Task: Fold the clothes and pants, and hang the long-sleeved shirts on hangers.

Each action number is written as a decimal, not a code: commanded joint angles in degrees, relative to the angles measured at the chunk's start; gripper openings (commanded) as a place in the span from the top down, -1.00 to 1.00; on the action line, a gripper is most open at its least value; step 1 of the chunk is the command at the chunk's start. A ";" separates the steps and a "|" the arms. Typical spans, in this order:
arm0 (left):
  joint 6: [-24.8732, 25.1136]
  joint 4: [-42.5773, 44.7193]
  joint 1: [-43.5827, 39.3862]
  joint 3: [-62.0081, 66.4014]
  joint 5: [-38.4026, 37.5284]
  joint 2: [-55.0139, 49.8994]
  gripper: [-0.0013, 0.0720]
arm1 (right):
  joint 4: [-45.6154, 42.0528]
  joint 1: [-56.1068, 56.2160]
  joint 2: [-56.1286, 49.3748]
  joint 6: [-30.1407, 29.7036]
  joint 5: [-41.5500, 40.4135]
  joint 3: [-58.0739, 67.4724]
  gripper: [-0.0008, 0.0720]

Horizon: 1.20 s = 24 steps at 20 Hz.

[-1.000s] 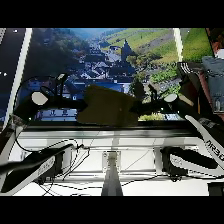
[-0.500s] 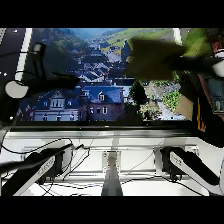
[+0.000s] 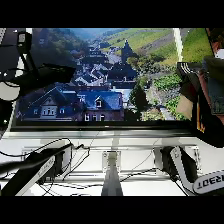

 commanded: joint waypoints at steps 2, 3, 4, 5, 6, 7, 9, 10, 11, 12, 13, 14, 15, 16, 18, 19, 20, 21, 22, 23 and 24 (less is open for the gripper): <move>-0.02 0.02 0.07 0.07 0.22 0.07 -0.55 | -4.26 -12.15 2.19 3.13 5.25 2.14 0.51; -0.02 0.02 0.07 0.07 0.22 0.02 -0.55 | -4.24 -12.55 2.16 3.13 5.27 2.12 -0.32; -0.02 0.02 0.07 0.07 0.22 -0.07 -0.55 | -4.17 -12.50 1.95 2.71 5.27 2.12 -1.00; -0.02 0.02 0.07 0.07 0.20 -0.09 -0.55 | -2.89 -12.50 1.64 1.77 5.38 2.12 -0.89; -0.02 0.02 0.07 0.07 0.20 -0.09 -0.55 | -0.94 -12.50 1.33 -1.14 5.11 2.12 -0.78; -0.04 0.02 0.07 0.07 0.20 -0.11 -0.55 | 2.78 -12.02 0.81 -6.97 4.94 2.12 -0.37; -0.02 0.02 0.07 0.07 0.22 -0.11 -0.55 | 10.84 -9.14 -0.35 -11.74 4.22 2.14 0.19; -0.02 0.02 0.07 0.07 0.22 -0.11 -0.55 | 14.78 -6.69 -0.90 -15.43 3.98 2.14 0.61; -0.02 0.02 0.07 0.07 0.20 -0.11 -0.55 | 17.40 -3.45 -1.46 -18.38 4.04 2.12 0.81; -0.02 0.02 0.07 0.07 0.22 -0.11 -0.55 | 18.53 0.96 -1.95 -19.91 3.89 2.14 0.88; -0.02 0.02 0.07 0.07 0.22 -0.11 -0.55 | 18.25 5.64 -2.38 -20.04 3.26 2.12 0.88; -0.02 0.02 0.07 0.07 0.22 -0.11 -0.55 | 18.05 11.10 -2.84 -20.04 2.05 2.12 0.88; -0.02 0.02 0.07 0.07 0.20 -0.11 -0.55 | 18.03 16.48 -3.34 -20.04 0.37 2.12 0.88; -0.04 0.02 0.07 0.07 0.20 -0.11 -0.55 | 17.73 22.75 -3.96 -20.06 -1.77 2.12 0.88; -0.02 0.02 0.07 0.07 0.20 -0.11 -0.55 | 13.33 35.06 -5.16 -20.09 -6.82 2.12 0.88; -0.02 0.02 0.07 0.07 0.22 -0.11 -0.55 | 10.12 40.94 -5.92 -20.11 -8.79 2.14 0.88; -0.02 0.02 0.07 0.07 0.22 -0.11 -0.55 | 7.04 47.08 -7.06 -20.13 -10.23 2.12 0.88; -0.02 0.02 0.07 0.07 0.22 -0.11 -0.55 | 4.96 52.92 -8.52 -20.17 -11.26 2.12 0.88; -0.02 0.02 0.07 0.07 0.22 -0.11 -0.55 | 3.63 57.94 -10.14 -20.61 -12.07 2.12 0.88; -0.02 0.02 0.07 0.07 0.22 -0.11 -0.55 | 1.86 62.69 -12.04 -22.51 -13.07 2.14 0.88; -0.04 0.02 0.07 0.07 0.22 -0.11 -0.55 | -2.05 66.38 -13.81 -24.39 -13.88 2.12 0.88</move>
